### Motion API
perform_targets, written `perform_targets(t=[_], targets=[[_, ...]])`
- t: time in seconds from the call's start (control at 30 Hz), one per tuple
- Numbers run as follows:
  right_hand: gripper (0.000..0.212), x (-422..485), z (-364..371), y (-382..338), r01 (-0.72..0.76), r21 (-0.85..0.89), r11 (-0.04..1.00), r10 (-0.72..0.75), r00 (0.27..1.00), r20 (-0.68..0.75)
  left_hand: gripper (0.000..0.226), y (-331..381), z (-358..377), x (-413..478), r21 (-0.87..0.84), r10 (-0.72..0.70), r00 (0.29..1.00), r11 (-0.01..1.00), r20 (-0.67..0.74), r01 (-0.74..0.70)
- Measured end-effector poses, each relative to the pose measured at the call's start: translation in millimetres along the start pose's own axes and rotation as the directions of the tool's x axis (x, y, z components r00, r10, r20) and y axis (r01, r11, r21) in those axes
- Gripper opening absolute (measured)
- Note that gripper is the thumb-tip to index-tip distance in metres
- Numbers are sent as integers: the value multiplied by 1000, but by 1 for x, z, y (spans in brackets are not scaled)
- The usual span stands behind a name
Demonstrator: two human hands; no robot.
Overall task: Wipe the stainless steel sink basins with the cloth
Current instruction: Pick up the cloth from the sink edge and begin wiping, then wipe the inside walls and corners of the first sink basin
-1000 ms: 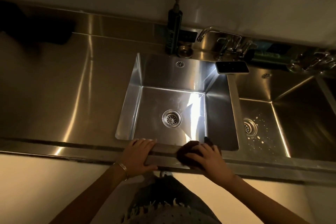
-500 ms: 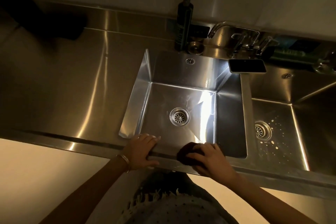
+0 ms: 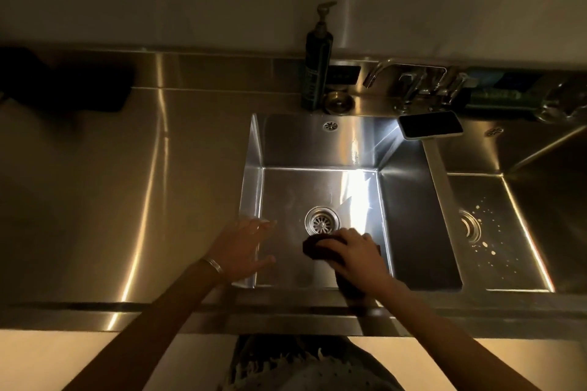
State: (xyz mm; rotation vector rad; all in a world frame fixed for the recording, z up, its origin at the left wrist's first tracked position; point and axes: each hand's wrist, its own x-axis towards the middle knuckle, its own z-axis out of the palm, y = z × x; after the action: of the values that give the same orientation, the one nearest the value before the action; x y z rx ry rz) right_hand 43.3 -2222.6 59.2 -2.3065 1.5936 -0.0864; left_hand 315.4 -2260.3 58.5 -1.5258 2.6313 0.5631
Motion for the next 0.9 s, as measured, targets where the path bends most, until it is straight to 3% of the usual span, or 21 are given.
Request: perform_targets(t=[0.27, 0.43, 0.6, 0.77, 0.9], targets=[[36, 93, -64, -7, -230, 18, 973, 227, 942, -247, 75, -45, -59, 80, 32, 37, 993, 999, -112, -34], [39, 137, -82, -2, -302, -47, 952, 283, 930, -236, 75, -55, -90, 147, 85, 65, 976, 995, -209, -48], [39, 176, -89, 13, -399, -7, 917, 388, 896, -215, 78, -62, -113, 211, 42, 50, 979, 998, -199, -43], [40, 205, -91, 36, -448, 9, 894, 442, 879, -181, 81, -59, -125, 270, -148, -35, 975, 989, -219, 2], [40, 222, -90, 49, -442, 30, 896, 440, 880, -180, 63, -51, -127, 316, -389, -90, 963, 921, -252, -15]])
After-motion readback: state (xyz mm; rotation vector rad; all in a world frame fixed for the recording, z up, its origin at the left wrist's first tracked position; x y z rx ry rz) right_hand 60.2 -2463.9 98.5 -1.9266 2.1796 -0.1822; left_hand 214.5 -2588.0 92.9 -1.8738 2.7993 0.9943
